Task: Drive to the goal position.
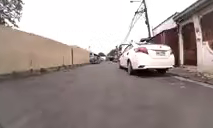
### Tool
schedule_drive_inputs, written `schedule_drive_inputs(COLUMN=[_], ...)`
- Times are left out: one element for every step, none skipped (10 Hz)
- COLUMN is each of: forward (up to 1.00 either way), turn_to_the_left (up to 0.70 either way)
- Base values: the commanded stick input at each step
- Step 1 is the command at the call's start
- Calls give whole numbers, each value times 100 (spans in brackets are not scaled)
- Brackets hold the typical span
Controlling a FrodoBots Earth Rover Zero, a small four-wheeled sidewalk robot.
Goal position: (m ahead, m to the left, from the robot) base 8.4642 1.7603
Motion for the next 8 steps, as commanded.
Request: schedule_drive_inputs(forward=[100, 100, 100, 100, 100, 100, 100, 100], turn_to_the_left=[0, 0, 0, 0, 0, 0, 0, 0])
